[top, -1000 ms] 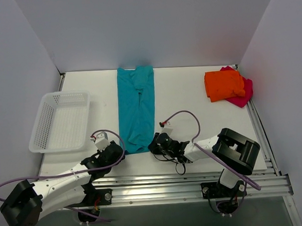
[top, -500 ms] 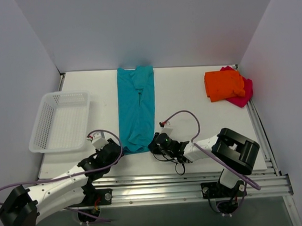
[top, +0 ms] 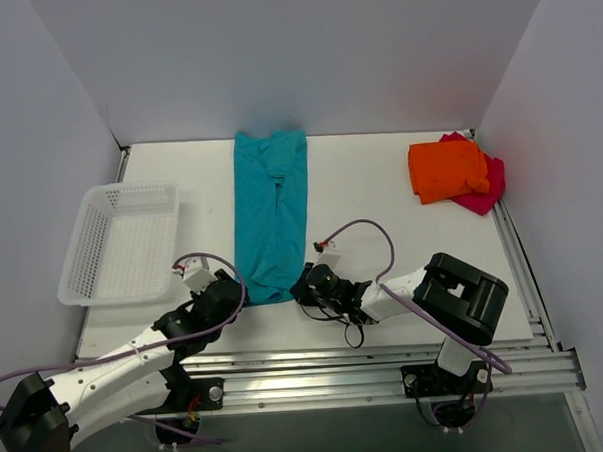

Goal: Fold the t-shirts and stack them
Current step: Grab the bottom of the folded rectangular tshirt with both arms

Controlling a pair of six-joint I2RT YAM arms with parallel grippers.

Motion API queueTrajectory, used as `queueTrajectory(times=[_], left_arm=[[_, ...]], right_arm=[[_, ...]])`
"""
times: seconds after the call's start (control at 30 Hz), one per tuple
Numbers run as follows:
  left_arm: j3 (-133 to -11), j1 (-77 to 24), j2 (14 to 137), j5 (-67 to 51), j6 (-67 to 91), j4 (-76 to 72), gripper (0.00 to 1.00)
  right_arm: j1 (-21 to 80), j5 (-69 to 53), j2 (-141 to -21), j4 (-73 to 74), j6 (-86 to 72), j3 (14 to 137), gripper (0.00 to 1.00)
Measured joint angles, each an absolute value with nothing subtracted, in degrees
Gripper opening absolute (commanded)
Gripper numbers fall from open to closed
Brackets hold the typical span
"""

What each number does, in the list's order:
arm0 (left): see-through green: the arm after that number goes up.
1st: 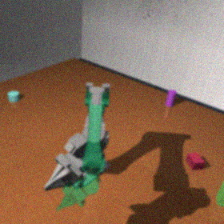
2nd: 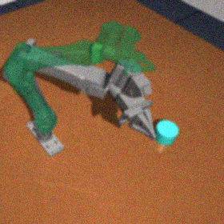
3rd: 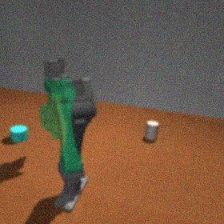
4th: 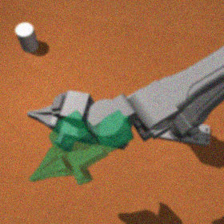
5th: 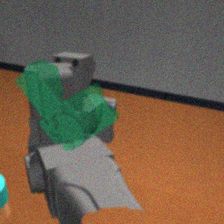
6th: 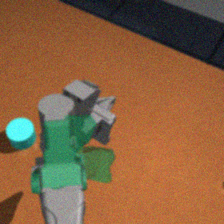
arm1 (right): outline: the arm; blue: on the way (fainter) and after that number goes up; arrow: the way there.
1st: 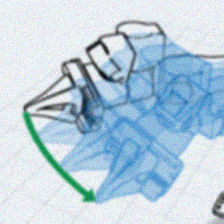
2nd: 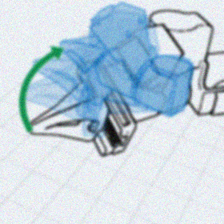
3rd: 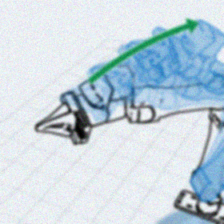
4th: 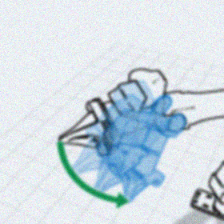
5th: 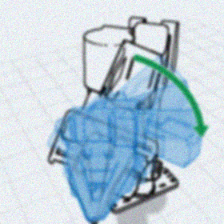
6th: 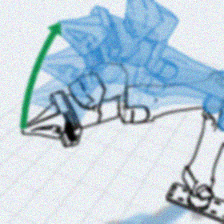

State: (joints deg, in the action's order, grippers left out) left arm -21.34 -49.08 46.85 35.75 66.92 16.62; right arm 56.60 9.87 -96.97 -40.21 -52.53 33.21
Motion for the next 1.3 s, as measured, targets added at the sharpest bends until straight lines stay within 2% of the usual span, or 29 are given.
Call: queueTrajectory(times=[0.3,0.5,0.63,0.67,0.7,0.77,0.8,1.07,1.3], left_arm=[[-20.5,-49.1,62.8,35.3,67.4,9.3,0.54],[-20.5,-49.1,65.1,34.9,67.7,5.9,0.52],[-20.5,-49.1,64.9,34.8,68.0,5.9,0.34],[-20.5,-49.1,64.8,34.7,68.1,5.8,0.20],[-20.5,-49.1,64.8,34.7,68.1,5.7,0.14],[-20.5,-49.1,64.8,34.8,67.8,5.7,0.05],[-20.5,-49.1,64.8,34.9,67.6,5.6,0.03],[-20.5,-49.1,64.4,36.1,65.8,5.5,0.02],[-20.5,-49.5,61.2,35.9,65.3,5.5,0.02]], right_arm=[[55.4,8.4,-97.4,-41.3,-52.4,33.3,0.00],[54.5,7.8,-97.5,-42.0,-52.4,32.9,0.00],[54.0,7.4,-97.5,-43.1,-52.4,32.2,0.00],[53.9,7.3,-97.5,-43.3,-52.4,32.1,0.00],[53.8,7.2,-97.5,-43.5,-52.4,32.0,0.00],[53.6,7.0,-97.4,-43.8,-52.4,31.7,0.00],[53.5,7.0,-97.3,-44.0,-52.4,31.6,0.00],[53.2,7.1,-94.8,-42.2,-52.2,29.8,0.00],[53.4,7.9,-88.1,-34.3,-52.2,27.4,0.00]])
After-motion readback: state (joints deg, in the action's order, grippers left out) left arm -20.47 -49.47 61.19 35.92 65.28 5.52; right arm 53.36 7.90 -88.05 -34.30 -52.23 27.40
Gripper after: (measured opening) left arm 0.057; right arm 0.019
